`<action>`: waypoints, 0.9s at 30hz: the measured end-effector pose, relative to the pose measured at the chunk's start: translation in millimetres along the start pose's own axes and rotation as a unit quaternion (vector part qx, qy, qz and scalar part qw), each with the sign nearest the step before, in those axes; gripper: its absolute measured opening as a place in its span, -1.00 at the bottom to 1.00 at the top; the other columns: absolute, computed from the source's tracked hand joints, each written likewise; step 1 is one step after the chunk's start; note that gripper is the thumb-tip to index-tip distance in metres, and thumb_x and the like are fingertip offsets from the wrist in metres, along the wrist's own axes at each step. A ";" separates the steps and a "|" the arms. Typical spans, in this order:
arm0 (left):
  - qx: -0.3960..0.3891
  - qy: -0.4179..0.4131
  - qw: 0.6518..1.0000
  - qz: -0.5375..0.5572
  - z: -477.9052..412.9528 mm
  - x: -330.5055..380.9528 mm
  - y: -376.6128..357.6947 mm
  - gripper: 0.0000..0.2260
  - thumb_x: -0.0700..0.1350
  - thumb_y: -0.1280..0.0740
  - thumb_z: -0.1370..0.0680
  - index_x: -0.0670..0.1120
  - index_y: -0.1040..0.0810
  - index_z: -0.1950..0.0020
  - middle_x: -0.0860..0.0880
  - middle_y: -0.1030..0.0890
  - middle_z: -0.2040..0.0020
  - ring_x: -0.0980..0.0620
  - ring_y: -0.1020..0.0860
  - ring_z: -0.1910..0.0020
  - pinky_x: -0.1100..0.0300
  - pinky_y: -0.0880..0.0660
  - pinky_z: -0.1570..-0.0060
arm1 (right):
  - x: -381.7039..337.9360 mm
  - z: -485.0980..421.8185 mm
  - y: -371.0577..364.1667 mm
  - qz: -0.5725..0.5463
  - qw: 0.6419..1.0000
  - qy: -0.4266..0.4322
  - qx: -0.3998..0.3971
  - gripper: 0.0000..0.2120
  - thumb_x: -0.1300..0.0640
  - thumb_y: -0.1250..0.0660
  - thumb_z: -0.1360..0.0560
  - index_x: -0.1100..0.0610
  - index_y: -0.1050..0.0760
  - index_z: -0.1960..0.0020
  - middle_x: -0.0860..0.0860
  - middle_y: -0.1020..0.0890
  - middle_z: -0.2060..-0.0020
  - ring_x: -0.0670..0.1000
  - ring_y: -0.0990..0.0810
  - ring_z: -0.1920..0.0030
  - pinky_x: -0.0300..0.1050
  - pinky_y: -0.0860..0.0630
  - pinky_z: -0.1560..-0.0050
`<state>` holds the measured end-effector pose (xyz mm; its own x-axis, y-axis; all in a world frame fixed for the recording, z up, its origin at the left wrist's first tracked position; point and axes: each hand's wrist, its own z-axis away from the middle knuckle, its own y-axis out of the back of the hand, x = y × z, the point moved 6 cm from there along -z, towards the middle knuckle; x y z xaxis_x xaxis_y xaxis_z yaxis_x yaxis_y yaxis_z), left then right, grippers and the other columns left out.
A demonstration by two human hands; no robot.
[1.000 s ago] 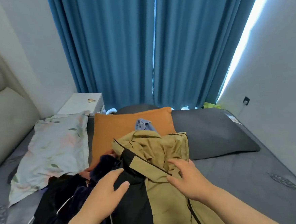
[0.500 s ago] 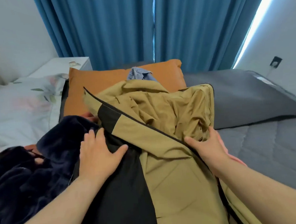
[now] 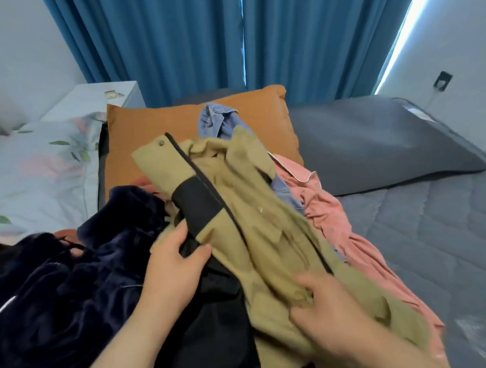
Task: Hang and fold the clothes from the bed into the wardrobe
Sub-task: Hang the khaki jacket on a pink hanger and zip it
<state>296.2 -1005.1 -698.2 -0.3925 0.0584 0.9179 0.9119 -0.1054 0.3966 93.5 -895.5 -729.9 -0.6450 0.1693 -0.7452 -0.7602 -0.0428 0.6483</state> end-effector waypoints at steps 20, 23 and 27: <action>-0.072 0.292 0.954 -0.007 216.6 -40.3 72.8 -0.45 0.00 -0.42 -0.50 0.12 -0.30 -0.45 0.20 -0.48 -0.17 0.10 -0.47 -0.25 0.34 -0.39 -0.11 | -3.7 193.7 -51.5 -0.143 0.946 -0.289 0.041 -0.87 0.01 -0.36 -0.51 0.00 -0.53 -0.04 -0.13 -0.62 0.03 -0.11 -0.58 0.01 -0.25 -0.44 0.00; -0.013 0.299 0.954 0.016 187.3 -52.1 65.1 -0.42 0.03 -0.46 -0.46 0.05 -0.34 -0.42 0.13 -0.51 -0.16 0.07 -0.51 -0.14 0.12 -0.45 -0.13 | 0.8 145.7 -67.9 -0.231 0.913 -0.334 0.038 -0.45 -0.36 -0.33 -0.36 0.07 -0.49 -0.10 -0.10 -0.61 -0.01 -0.04 -0.57 -0.08 -0.02 -0.48 -0.19; -0.025 0.303 0.952 0.037 159.5 -71.2 49.5 -0.58 -0.14 -0.48 -0.45 0.01 -0.47 -0.27 0.05 -0.58 -0.12 0.04 -0.55 -0.08 0.09 -0.49 -0.10 | -11.2 97.1 -92.6 -0.316 0.881 -0.352 0.035 -0.28 -0.32 -0.43 -0.33 0.01 -0.37 -0.36 -0.09 -0.53 -0.15 0.02 -0.51 -0.17 0.06 -0.42 -0.32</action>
<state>388.4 -856.1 -745.7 -0.3374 -0.5329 0.7760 0.9392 -0.1345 0.3160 178.6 -797.8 -766.4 0.1313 0.7064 -0.6956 -0.9271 0.3360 0.1661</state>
